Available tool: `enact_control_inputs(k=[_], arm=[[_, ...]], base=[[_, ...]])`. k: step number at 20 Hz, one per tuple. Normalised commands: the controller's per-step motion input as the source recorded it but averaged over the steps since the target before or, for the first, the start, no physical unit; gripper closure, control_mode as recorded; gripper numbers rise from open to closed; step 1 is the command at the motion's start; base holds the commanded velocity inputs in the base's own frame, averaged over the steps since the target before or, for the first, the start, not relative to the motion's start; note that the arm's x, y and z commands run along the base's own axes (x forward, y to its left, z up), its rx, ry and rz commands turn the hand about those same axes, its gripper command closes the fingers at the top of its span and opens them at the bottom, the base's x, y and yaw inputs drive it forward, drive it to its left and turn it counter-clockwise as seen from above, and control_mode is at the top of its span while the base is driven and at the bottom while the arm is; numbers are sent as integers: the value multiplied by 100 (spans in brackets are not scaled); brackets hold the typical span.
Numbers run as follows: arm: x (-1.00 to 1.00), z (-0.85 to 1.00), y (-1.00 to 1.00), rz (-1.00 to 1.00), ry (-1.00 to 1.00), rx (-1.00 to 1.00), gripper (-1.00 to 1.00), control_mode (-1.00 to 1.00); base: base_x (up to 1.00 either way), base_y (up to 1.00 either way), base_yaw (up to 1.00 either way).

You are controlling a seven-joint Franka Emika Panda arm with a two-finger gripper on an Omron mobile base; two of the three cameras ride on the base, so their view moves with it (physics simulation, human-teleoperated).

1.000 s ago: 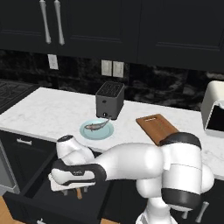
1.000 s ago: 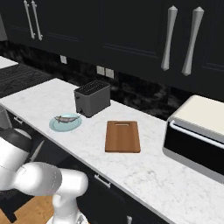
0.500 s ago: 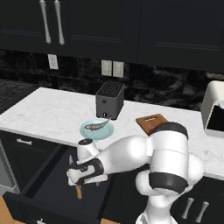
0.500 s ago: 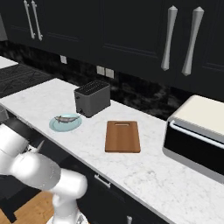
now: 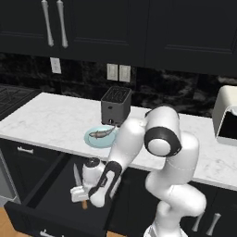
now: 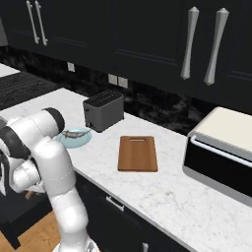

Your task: Pick up the knife from the drawer and place it on the cutting board. Then place the meat from the plate to the cutting board.

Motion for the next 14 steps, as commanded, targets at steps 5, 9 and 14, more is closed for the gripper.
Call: enact_control_inputs(k=[5,9,14], arm=[[25,29,49,-1,0,-6,-100,-100],[12,0,17,0,12,-2,-100,-100],[0,-22,-35,0,10,0,-100,-100]], base=[[0,0,0],[0,0,0],[0,0,0]])
